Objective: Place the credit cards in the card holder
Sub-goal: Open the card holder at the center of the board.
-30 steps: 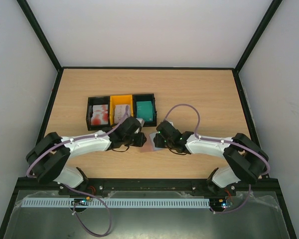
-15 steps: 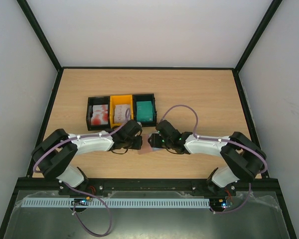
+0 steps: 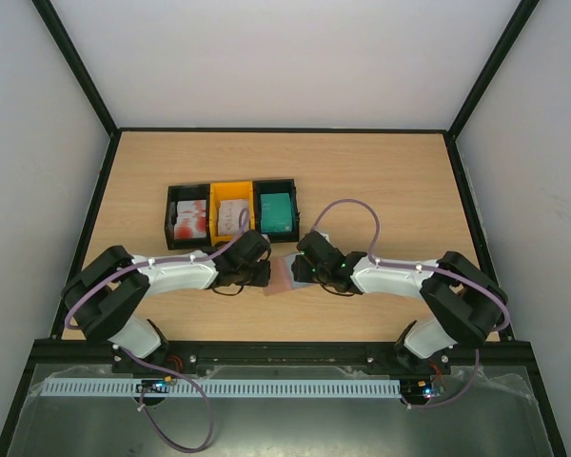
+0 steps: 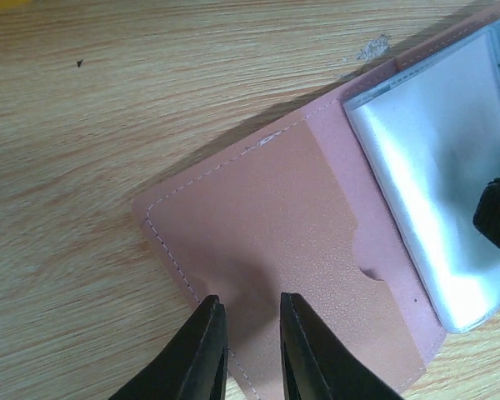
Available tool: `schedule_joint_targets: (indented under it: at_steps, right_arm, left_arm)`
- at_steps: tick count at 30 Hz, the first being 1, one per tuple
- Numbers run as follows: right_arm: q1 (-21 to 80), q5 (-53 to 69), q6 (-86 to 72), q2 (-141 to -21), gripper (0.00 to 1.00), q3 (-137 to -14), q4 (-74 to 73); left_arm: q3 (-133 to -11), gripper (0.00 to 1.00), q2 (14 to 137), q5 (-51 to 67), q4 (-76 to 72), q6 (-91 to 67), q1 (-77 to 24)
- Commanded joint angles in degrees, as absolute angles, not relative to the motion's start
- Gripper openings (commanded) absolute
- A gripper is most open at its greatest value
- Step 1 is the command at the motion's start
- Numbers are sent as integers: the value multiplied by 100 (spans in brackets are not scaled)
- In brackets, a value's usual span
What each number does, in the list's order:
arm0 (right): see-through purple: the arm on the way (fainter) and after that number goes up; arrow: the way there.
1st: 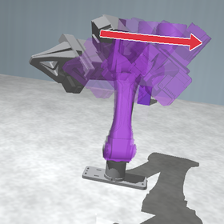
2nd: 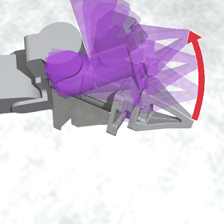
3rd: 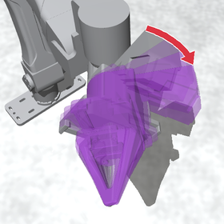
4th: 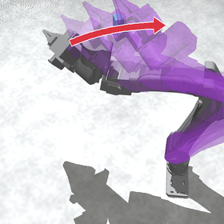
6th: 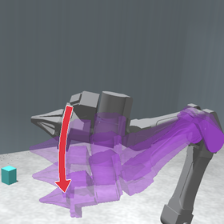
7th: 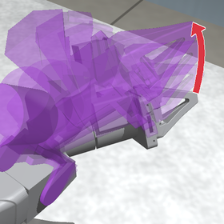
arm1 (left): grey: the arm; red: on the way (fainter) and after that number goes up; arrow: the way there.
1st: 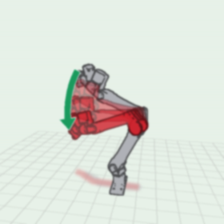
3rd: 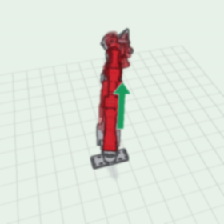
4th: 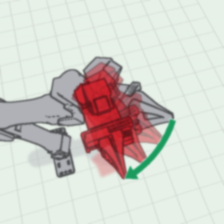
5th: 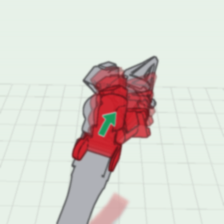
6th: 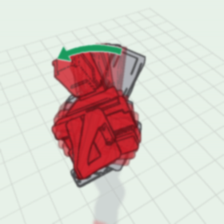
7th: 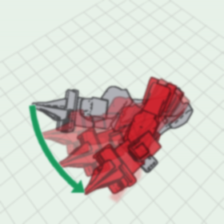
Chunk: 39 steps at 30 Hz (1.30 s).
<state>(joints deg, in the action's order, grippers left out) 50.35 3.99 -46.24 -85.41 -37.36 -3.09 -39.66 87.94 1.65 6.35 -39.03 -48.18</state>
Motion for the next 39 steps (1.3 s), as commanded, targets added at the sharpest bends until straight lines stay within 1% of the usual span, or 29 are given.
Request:
schedule_joint_targets:
  at_steps: [1,9,15,19,27,33,39]
  right_arm:
    - [5073,395,-4500,-8718,47,-3795,-466]
    - [5069,1372,-4700,-8671,46,-3607,281]
    - [5068,1826,-4972,-8740,47,-3429,869]
    - [5071,2377,-5041,-8763,47,-3115,1849]
    - [5069,3031,-5302,-8871,47,-2768,2951]
    - [5058,2940,-5237,-8507,47,-2506,3036]
    - [5057,1656,-5038,-7658,47,-2501,1927]
  left_arm:
    - [-3843,20,8900,173,688,-3915,-4803]
    - [-3824,19,9003,202,609,-3960,-4805]
    - [-3756,19,9035,202,555,-3981,-4802]
    - [-3689,19,9018,233,451,-3978,-4801]
    - [-3553,19,8956,270,267,-4017,-4806]
    - [-3468,18,8886,316,135,-4060,-4806]
    - [-3437,18,8853,332,93,-4054,-4808]
